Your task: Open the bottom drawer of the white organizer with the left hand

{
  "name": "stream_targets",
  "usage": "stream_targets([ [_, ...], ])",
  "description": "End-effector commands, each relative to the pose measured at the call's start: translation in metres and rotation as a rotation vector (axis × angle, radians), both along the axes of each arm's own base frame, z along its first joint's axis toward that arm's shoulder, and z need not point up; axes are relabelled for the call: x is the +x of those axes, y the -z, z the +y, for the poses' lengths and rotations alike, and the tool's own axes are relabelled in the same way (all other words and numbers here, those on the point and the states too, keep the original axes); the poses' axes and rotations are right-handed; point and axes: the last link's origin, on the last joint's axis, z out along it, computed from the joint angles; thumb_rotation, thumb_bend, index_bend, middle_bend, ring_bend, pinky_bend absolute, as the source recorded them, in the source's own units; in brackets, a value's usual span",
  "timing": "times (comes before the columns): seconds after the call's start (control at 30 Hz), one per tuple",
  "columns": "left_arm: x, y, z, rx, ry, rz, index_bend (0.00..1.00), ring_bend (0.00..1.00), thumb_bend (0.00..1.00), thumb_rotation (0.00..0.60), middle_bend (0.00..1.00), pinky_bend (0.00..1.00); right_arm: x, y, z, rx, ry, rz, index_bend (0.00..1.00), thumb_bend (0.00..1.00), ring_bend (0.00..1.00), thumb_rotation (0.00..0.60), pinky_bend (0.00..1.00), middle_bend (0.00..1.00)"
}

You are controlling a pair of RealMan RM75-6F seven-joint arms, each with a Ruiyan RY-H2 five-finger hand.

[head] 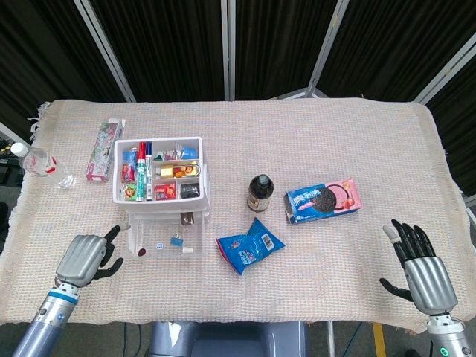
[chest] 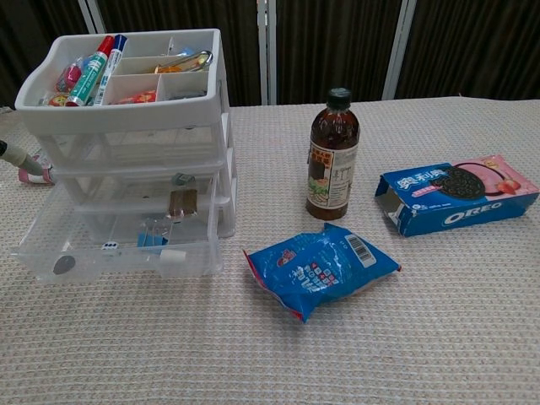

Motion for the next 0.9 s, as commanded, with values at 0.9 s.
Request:
stream_targets([
  [0.9, 0.078, 0.047, 0.057, -0.097, 0.158, 0.307, 0.49, 0.95, 0.30, 0.600, 1.00, 0.81, 0.000, -0.007, 0.000, -0.002, -0.005, -0.030, 0.00, 0.02, 0.00, 0.600, 0.00, 0.00],
])
